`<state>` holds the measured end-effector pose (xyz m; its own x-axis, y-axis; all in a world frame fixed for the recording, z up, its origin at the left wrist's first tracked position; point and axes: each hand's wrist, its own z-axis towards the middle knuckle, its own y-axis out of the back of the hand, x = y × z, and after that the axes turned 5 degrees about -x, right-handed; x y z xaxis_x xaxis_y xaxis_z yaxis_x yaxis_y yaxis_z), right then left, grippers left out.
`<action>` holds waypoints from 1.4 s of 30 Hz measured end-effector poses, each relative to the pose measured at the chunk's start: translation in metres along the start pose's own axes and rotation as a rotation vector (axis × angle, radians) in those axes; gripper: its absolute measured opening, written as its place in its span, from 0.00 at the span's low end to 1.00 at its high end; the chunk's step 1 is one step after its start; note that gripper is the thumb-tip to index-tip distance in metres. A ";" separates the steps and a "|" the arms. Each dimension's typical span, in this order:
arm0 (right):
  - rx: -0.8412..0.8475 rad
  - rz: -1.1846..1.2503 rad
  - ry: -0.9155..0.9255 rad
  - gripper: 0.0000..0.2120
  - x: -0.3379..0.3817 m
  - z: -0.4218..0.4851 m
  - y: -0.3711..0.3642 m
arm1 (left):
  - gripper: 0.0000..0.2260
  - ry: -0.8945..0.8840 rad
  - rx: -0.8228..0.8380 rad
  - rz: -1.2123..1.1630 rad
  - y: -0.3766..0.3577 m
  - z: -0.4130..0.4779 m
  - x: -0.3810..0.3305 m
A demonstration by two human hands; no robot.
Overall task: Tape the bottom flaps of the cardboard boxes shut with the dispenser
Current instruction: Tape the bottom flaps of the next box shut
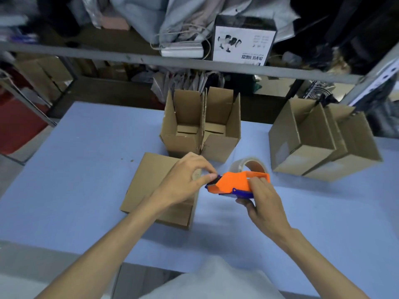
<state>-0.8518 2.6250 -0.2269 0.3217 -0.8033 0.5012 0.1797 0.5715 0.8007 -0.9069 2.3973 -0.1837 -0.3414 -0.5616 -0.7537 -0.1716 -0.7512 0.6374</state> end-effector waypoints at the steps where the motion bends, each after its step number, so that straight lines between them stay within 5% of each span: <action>1: 0.037 0.047 -0.006 0.15 -0.001 0.001 0.001 | 0.04 0.003 -0.040 -0.014 -0.002 0.000 -0.001; 4: 0.137 0.188 -0.090 0.15 -0.002 0.004 0.004 | 0.04 0.058 -0.155 -0.096 -0.008 0.000 -0.005; 10: 0.142 0.132 -0.189 0.35 0.005 0.003 -0.004 | 0.04 0.195 -0.147 -0.121 -0.013 -0.004 -0.002; 15: 0.053 0.008 -0.025 0.27 0.003 0.006 -0.007 | 0.07 0.381 -0.098 -0.123 -0.006 -0.003 0.010; 28: 0.320 0.141 -0.121 0.32 0.007 0.008 -0.017 | 0.07 0.622 0.009 -0.266 -0.013 -0.013 0.030; 42: 0.288 -0.004 0.001 0.24 0.007 0.017 -0.014 | 0.09 0.652 -0.046 -0.119 -0.023 -0.024 0.036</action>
<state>-0.8676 2.6084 -0.2286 0.3226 -0.8053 0.4974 -0.0903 0.4970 0.8631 -0.8929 2.3862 -0.2296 0.3093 -0.5578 -0.7702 -0.1285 -0.8270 0.5473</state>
